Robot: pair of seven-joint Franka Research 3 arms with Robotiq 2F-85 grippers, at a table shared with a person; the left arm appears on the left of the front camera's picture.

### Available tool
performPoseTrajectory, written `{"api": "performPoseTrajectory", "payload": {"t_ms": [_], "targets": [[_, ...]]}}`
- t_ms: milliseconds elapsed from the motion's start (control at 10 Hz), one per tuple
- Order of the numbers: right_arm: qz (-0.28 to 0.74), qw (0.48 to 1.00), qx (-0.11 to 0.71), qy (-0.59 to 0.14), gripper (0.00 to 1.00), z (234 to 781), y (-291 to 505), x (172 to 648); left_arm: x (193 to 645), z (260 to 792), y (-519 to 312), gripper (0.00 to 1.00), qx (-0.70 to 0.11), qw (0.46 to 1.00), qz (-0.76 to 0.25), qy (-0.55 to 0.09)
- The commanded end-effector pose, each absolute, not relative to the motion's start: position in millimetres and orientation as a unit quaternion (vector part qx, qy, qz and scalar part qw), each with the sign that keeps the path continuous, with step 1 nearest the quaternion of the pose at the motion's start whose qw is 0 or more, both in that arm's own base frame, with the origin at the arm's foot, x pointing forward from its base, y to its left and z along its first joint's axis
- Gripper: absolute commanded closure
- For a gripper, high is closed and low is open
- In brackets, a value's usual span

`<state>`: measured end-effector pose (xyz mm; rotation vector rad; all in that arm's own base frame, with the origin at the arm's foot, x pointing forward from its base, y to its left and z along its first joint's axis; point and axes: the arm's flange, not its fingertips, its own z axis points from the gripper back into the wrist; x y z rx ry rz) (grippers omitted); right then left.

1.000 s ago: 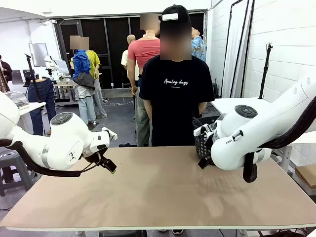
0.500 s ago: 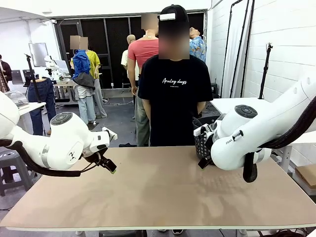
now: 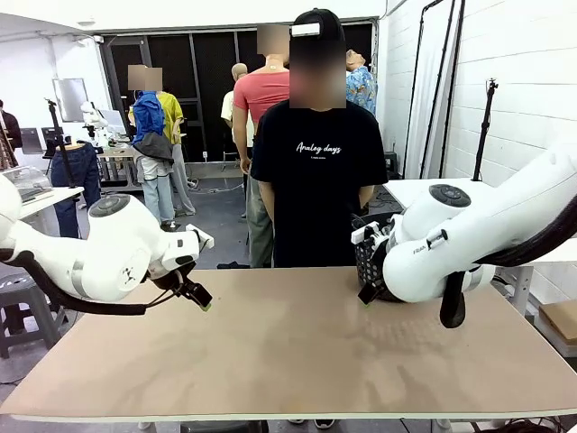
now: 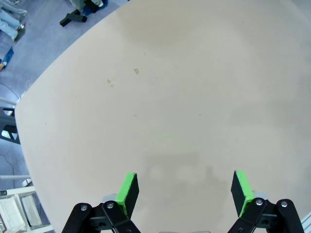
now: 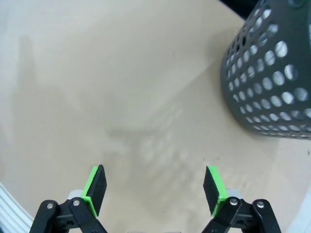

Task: Fold the training pants.
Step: Grab both ends of the Training pants handed by a person.

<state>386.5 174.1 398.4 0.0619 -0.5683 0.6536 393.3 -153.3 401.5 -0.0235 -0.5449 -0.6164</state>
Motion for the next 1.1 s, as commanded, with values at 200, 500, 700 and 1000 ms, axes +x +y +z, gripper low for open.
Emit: {"api": "performPoseTrajectory", "payload": {"t_ms": [200, 500, 700, 1000], "targets": [[0.308, 0.900, 0.043, -0.305, 0.00, 470.1, 152.4, 370.2, 367.6, 477.0, -148.8, 0.00, -0.015, 0.917, -0.299, -0.265], [0.313, 0.894, 0.030, -0.320, 0.00, 508.7, 153.7, 357.9, 355.3, 523.6, -153.0, 0.00, -0.001, 0.911, -0.302, -0.280], [0.321, 0.888, 0.017, -0.328, 0.00, 527.4, 154.6, 350.5, 350.4, 544.7, -156.2, 0.00, 0.010, 0.909, -0.304, -0.285], [0.325, 0.884, -0.003, -0.336, 0.00, 552.5, 160.8, 342.1, 342.3, 558.7, -155.0, 0.00, 0.003, 0.905, -0.304, -0.297]]}}
